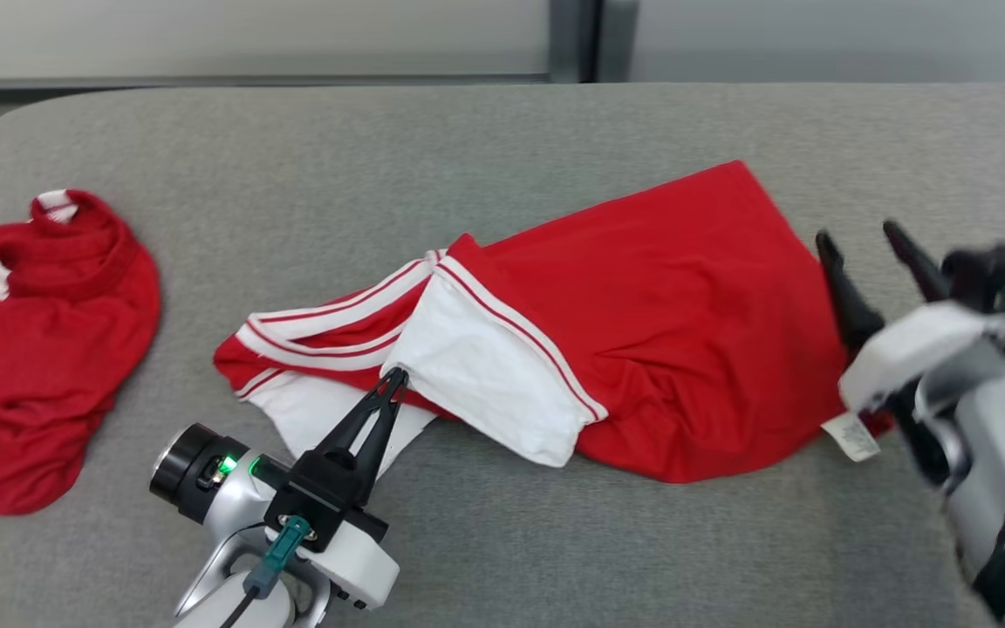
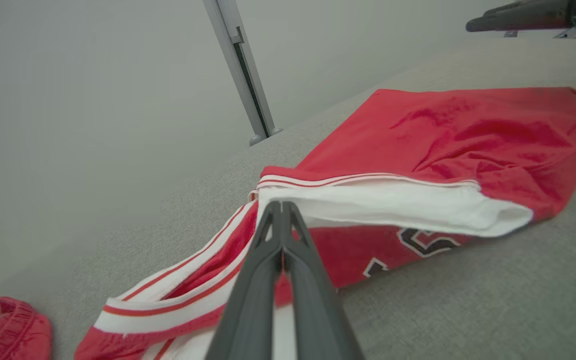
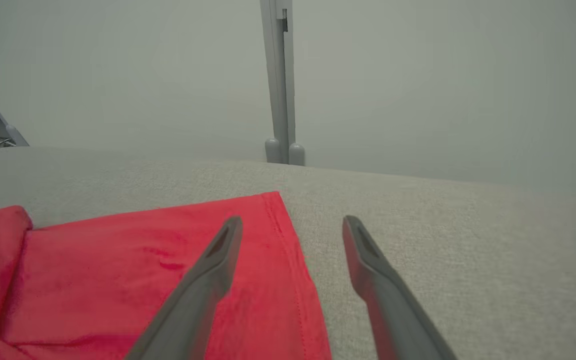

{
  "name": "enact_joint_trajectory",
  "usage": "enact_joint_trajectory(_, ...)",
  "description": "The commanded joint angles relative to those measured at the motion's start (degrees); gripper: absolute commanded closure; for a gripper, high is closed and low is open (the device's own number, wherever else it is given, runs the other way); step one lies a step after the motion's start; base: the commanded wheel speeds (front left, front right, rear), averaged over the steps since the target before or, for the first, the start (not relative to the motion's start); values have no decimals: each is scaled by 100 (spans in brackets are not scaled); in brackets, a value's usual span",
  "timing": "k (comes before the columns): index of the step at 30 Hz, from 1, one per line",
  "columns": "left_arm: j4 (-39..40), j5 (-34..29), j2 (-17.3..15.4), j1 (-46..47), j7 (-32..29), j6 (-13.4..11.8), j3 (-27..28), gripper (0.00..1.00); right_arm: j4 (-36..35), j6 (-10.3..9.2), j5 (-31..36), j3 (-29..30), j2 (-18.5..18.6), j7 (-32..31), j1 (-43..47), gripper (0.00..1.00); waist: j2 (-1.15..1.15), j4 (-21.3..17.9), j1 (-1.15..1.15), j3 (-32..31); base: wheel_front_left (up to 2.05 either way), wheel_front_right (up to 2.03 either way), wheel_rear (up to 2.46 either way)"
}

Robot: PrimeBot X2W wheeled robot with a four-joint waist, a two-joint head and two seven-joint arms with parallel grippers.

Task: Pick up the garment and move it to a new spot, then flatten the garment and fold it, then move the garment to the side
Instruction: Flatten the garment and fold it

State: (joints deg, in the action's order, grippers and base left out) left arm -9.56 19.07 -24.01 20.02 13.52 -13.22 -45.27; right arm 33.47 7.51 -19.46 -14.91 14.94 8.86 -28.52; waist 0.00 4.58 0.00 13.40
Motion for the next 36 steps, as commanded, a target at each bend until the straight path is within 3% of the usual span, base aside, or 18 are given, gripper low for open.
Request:
enact_joint_trajectory(1, 251, -93, -67, -32, -63, -92, 24, 100, 307, -4, -296, -265, 296, -499, -551, 0, 0, 319, 0, 207, 0, 0, 0)
enact_joint_trajectory(7, 986, -212, -210, 18, -223, -337, 105, 100, 720, -4, -1092, -975, 936, -1559, -1604, 0, 0, 733, 0, 499, 0, 0, 0)
enact_joint_trajectory(10, 1554, -269, -320, -115, -387, -570, 171, 100, 832, -6, -1452, -1501, 1489, -1969, -2071, 0, 0, 1029, 0, 721, 0, 0, 0)
enact_joint_trajectory(15, 1943, -309, -446, -236, -522, -771, 249, 100, 1005, -6, -1819, -2025, 1802, -2230, -2443, 0, 0, 1271, 0, 952, 0, 0, 0)
enact_joint_trajectory(22, 2099, -312, -520, -279, -558, -856, 288, 100, 1346, -6, -2270, -2609, 1904, -2603, -2722, 0, 0, 1449, 0, 1087, 0, 0, 0)
enact_joint_trajectory(23, 2107, -311, -523, -273, -565, -862, 289, 100, 1393, -6, -2346, -2650, 1905, -2593, -2733, 29, 0, 1463, 0, 1088, 0, 0, 0)
enact_joint_trajectory(24, 2118, -302, -522, -268, -567, -867, 297, 100, 1424, -6, -2406, -2706, 1912, -2566, -2735, 74, 0, 1472, 0, 1086, 0, 0, 0)
enact_joint_trajectory(25, 2128, -294, -528, -262, -562, -876, 308, 100, 1404, -6, -2474, -2783, 1910, -2533, -2736, 100, 0, 1475, 0, 1082, 0, 0, 0)
enact_joint_trajectory(36, 2481, -176, -661, -286, -356, -973, 555, 100, 1279, -7, -2746, -3272, 2221, -1219, -3270, 100, 0, 1045, 0, 877, 0, 0, 0)
